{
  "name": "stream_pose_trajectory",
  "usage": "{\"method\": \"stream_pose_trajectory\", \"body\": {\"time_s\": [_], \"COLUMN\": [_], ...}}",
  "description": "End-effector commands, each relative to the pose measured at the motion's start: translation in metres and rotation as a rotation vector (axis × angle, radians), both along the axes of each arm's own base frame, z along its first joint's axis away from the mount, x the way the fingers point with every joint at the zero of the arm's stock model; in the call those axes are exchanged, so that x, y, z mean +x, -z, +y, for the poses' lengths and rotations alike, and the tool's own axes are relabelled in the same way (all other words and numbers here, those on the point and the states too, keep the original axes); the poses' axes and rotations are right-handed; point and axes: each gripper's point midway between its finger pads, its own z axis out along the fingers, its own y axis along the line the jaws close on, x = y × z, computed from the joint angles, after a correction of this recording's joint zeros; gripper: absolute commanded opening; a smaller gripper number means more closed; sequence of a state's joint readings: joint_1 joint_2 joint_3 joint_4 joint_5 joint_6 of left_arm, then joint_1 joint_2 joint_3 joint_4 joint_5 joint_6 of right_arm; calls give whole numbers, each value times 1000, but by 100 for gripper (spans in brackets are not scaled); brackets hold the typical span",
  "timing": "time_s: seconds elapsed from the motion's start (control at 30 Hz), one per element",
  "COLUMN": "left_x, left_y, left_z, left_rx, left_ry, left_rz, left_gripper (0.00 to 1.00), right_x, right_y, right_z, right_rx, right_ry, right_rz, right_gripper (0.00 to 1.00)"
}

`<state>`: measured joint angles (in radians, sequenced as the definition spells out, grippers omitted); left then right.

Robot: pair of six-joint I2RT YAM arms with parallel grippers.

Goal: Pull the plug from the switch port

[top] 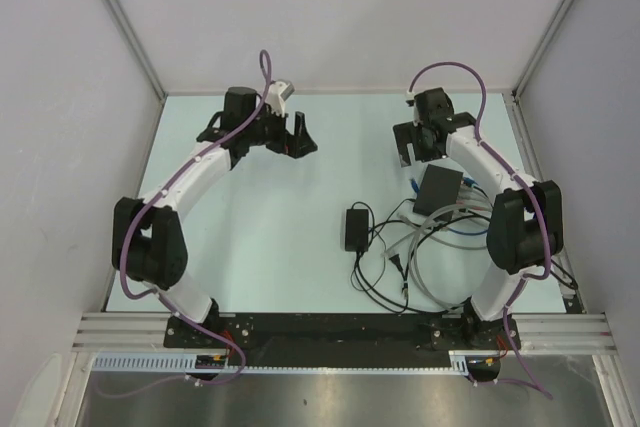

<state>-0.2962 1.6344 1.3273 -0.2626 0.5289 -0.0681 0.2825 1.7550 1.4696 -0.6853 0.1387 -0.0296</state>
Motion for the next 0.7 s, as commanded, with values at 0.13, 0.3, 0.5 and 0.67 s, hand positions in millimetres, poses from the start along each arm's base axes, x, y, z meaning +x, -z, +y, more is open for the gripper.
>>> {"method": "stream_pose_trajectory", "body": {"time_s": [0.13,0.3,0.5,0.67], "left_x": [-14,-9,11,15], "left_y": [-2,-12,-54,-47], "left_z": [-49,-46,-74,-107], "left_rx": [-113,40,53,40], "left_ry": [100,227,372,390], "left_rz": [51,42,46,23], "left_gripper": [100,100,100,98], "right_x": [18,47,74,60], "right_y": [-41,-53,-47,-28], "right_z": [-4,-2,-40,-79], "right_rx": [11,162,132,197], "right_ry": [-92,-149,-223,-407], "right_rz": [-14,6,-13,50], "right_gripper": [100,100,100,98]}}
